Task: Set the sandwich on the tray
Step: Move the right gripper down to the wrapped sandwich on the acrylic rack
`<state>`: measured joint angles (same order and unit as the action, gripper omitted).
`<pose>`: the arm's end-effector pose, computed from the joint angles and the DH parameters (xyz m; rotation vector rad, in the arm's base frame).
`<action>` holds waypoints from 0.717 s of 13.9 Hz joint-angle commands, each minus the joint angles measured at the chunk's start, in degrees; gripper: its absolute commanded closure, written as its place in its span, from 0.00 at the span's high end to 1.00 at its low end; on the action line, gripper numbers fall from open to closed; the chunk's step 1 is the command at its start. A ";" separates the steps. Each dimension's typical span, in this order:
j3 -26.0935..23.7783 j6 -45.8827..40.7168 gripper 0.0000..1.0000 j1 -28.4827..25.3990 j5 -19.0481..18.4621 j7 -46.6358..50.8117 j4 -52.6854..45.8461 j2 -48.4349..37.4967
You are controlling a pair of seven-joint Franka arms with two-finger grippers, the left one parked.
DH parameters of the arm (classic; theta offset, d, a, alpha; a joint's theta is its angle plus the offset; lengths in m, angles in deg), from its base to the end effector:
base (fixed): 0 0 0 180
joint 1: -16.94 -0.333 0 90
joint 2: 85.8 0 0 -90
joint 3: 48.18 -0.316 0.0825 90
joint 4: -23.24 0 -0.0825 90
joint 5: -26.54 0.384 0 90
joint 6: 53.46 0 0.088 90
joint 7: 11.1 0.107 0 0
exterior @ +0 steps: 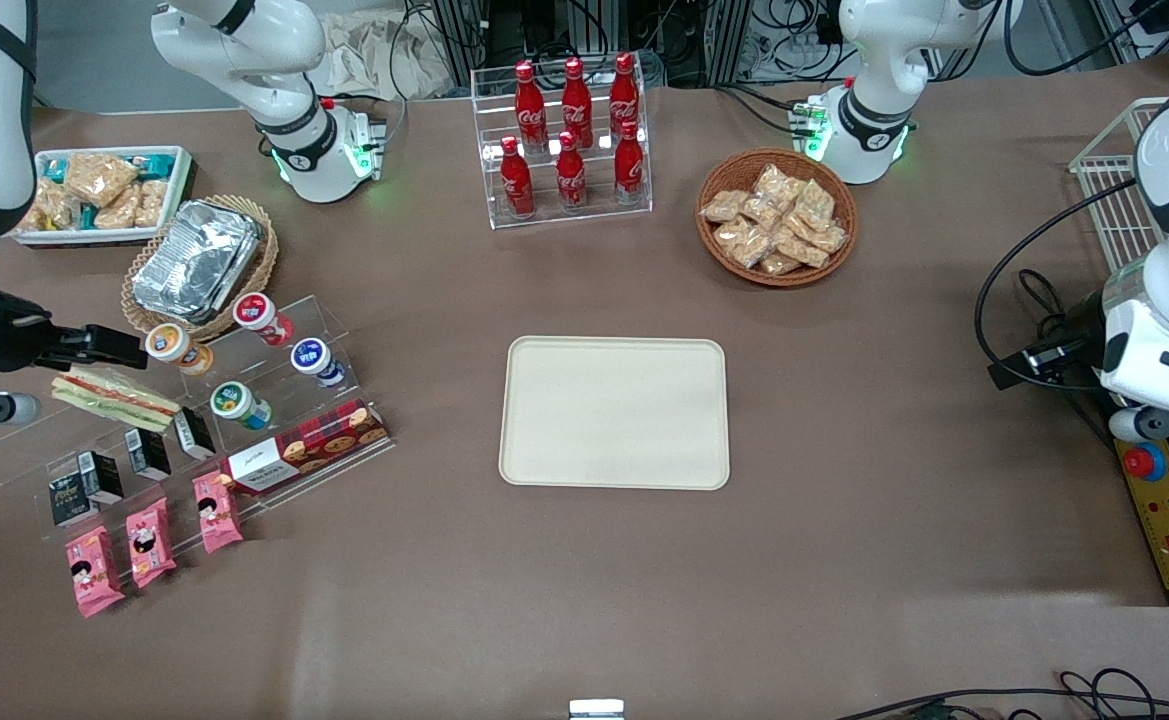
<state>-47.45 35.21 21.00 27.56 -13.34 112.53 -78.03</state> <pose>0.5853 -0.0467 0.5509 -3.1076 0.0706 0.2260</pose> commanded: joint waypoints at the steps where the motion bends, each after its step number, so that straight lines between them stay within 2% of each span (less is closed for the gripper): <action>1: 0.32 -0.95 0.99 0.59 -0.32 2.06 -0.70 -0.21; 4: 1.82 -2.53 0.99 1.11 -0.49 0.77 -0.70 -0.47; 7: 2.09 -3.06 0.99 4.53 0.03 -8.01 -0.70 0.05; 10: 2.09 -2.01 0.99 4.81 0.04 -10.93 -0.70 0.40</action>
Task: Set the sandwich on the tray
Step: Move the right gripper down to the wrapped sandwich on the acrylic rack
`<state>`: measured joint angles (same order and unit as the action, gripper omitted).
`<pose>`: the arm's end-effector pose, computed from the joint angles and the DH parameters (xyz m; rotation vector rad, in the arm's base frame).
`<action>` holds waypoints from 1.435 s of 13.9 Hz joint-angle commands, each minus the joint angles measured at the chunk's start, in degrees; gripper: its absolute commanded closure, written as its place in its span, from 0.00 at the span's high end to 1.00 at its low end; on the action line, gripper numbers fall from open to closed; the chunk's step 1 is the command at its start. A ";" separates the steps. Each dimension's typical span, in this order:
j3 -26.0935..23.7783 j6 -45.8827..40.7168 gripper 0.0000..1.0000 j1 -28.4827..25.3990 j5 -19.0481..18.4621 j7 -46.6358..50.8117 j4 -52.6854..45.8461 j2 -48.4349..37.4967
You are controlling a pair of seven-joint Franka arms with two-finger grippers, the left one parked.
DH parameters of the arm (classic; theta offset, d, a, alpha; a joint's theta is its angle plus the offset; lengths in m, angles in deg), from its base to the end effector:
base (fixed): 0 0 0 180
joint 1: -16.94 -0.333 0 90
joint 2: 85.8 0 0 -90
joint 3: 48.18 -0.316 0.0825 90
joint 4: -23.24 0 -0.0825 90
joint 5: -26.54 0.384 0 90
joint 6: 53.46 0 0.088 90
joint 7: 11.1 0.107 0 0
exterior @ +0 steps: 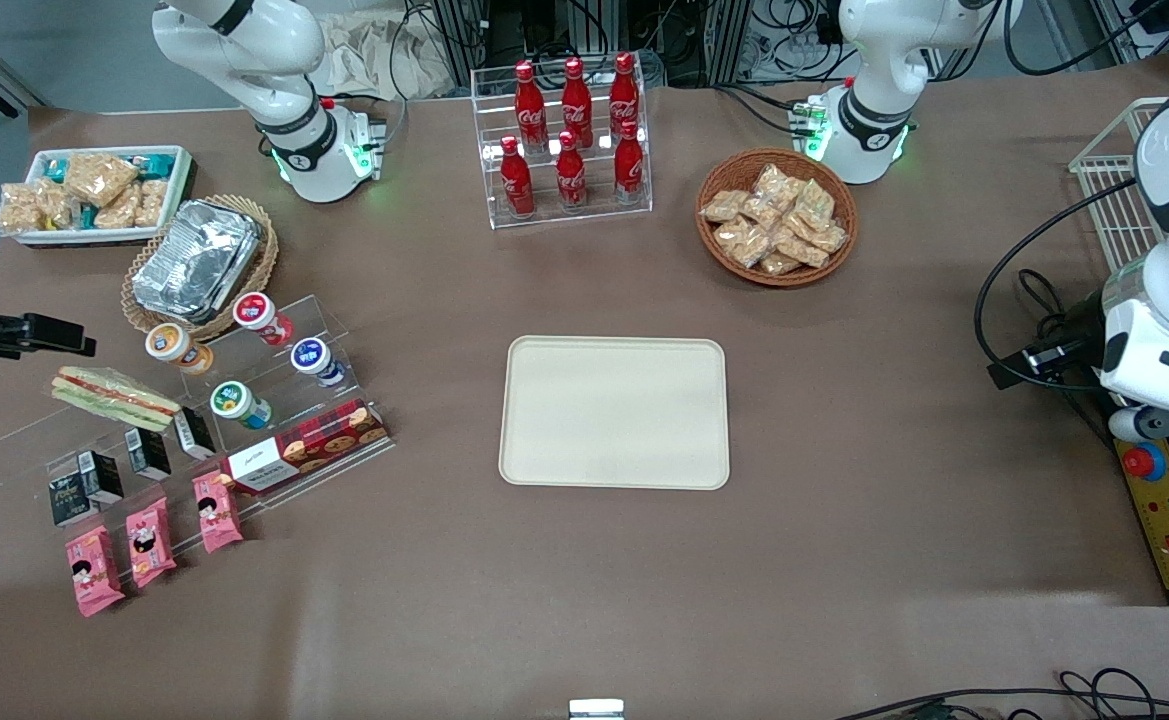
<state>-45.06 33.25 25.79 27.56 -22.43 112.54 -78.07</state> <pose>0.5710 -0.1171 0.5490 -3.0833 0.0184 0.2691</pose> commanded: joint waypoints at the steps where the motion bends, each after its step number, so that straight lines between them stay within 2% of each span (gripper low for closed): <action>1: -0.31 0.30 0.99 -0.24 -0.23 -1.85 -0.63 0.27; 11: 0.65 -0.58 0.99 0.11 -0.67 6.22 -0.62 -0.70; 16: 0.74 -0.05 0.99 0.29 -0.67 19.30 -0.72 -0.34; 18: 2.58 -0.66 0.99 2.04 0.02 25.81 -0.72 -0.26; 20: 2.85 -0.05 0.99 2.31 -0.93 31.52 -0.54 -0.26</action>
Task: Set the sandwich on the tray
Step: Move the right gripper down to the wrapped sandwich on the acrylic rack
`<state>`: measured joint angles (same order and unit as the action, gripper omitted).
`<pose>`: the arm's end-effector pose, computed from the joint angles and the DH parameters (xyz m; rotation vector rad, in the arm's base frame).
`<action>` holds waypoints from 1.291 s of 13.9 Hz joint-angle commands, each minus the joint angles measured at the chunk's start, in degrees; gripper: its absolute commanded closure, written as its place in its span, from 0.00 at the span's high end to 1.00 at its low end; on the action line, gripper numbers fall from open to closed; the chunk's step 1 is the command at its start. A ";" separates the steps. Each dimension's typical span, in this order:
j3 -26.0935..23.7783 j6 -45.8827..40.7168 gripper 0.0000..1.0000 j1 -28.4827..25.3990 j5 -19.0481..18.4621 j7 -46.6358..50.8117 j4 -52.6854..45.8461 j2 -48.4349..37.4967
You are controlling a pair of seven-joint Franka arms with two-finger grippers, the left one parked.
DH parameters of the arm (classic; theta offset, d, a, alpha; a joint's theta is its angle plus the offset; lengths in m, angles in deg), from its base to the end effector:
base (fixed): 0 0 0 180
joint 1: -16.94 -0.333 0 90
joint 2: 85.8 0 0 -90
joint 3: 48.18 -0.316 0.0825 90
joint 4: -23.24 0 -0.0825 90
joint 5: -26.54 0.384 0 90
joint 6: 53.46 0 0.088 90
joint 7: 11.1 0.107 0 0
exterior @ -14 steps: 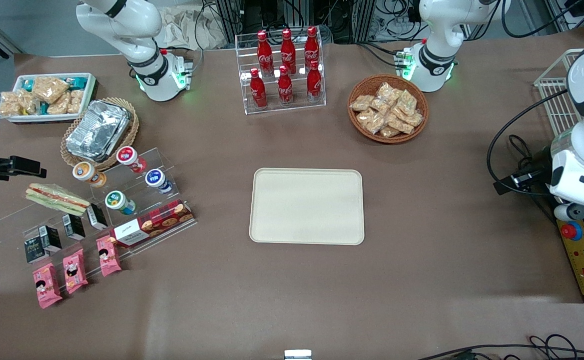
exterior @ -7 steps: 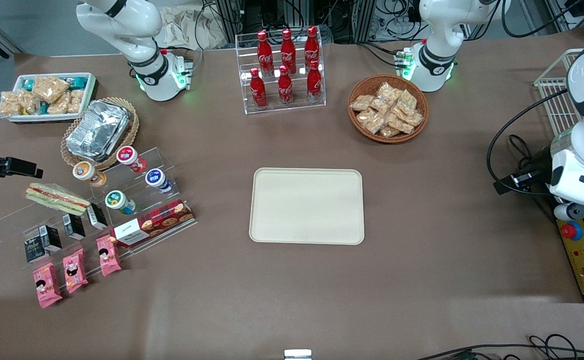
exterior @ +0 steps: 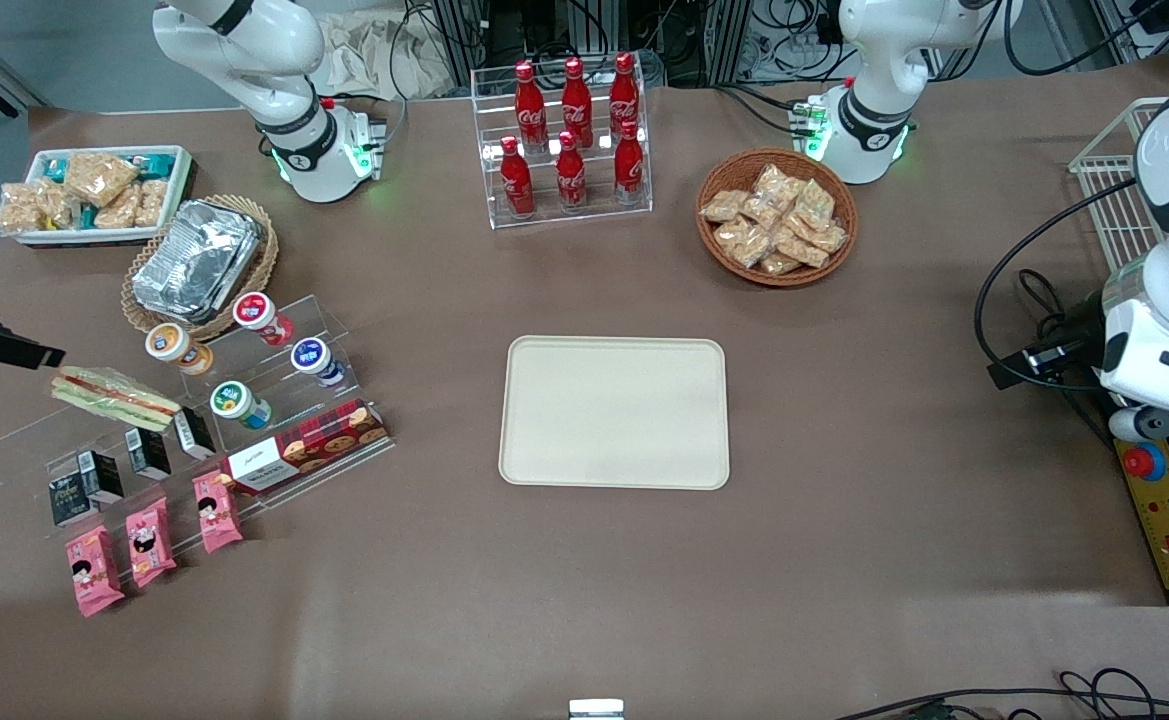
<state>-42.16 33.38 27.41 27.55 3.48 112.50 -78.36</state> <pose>0.5596 -0.1599 0.5527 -3.0088 0.8377 0.2681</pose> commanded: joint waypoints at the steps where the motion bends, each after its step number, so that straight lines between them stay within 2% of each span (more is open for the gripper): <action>1: -0.13 0.17 0.99 0.43 -1.97 10.52 -0.49 0.30; 6: -0.22 3.60 0.99 0.69 -1.80 38.90 -0.14 1.70; 11: -0.13 6.41 0.99 0.96 -1.80 53.16 -0.14 3.81; 18: -0.05 10.63 0.98 3.24 -1.72 54.69 5.83 2.76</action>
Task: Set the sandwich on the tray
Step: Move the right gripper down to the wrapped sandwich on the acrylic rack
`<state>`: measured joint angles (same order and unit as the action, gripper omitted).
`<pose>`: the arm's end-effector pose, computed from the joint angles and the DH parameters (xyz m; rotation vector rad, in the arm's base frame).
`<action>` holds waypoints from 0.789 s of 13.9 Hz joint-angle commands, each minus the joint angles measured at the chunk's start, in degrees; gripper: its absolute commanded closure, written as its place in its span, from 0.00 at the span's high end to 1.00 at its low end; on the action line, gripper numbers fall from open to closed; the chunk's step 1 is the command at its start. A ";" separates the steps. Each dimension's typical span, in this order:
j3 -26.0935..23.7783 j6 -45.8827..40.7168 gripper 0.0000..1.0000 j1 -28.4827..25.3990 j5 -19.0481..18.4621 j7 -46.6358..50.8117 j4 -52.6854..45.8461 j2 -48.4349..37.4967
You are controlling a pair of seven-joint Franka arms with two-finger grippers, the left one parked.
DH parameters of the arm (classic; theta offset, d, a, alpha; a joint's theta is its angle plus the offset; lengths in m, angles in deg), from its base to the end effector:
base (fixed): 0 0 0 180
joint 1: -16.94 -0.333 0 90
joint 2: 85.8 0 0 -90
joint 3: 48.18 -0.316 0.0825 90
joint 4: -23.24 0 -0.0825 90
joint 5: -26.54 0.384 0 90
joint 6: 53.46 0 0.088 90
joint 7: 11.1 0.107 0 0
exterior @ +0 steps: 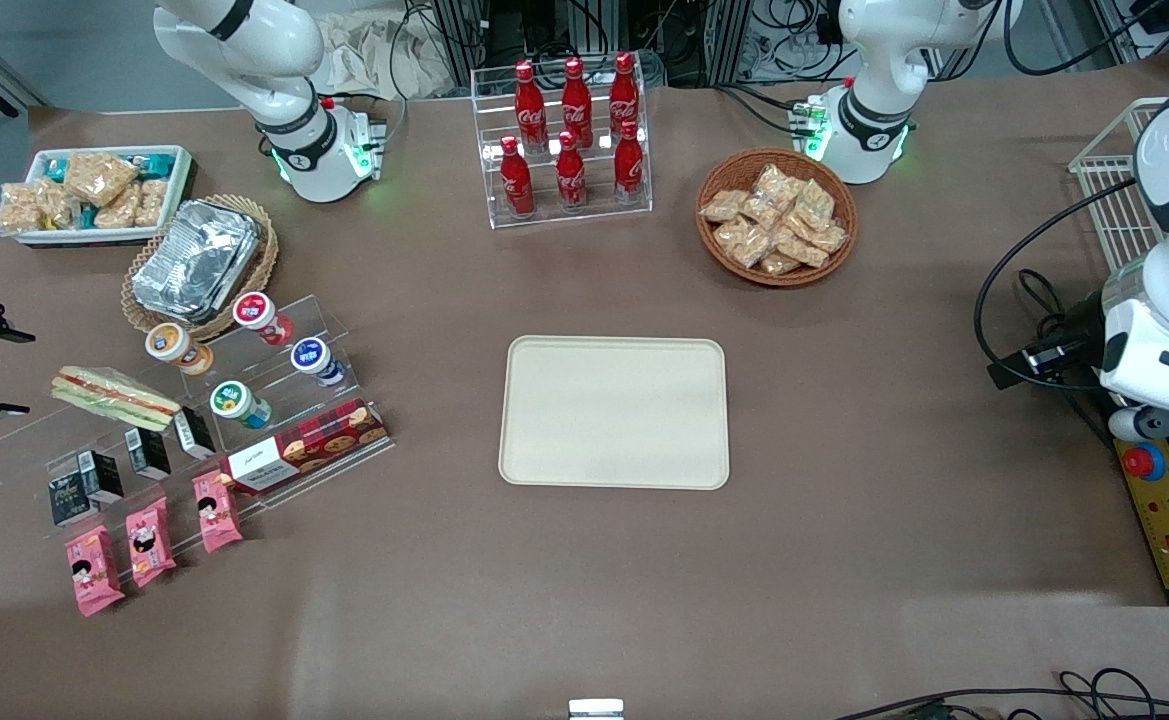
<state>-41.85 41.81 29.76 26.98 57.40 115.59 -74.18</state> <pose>0.5759 -0.1939 0.4949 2.2061 -2.1189 -0.2003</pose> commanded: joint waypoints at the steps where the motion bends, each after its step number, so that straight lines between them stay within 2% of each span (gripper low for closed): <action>1: -0.36 3.51 0.98 1.07 -1.15 0.59 4.05 -1.43; 3: -0.44 8.07 0.98 1.77 -1.06 0.68 7.39 -1.43; 11: -0.36 11.16 0.98 1.94 0.52 5.49 8.28 3.14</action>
<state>-41.85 51.37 31.23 27.04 60.30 123.60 -71.77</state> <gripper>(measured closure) 0.018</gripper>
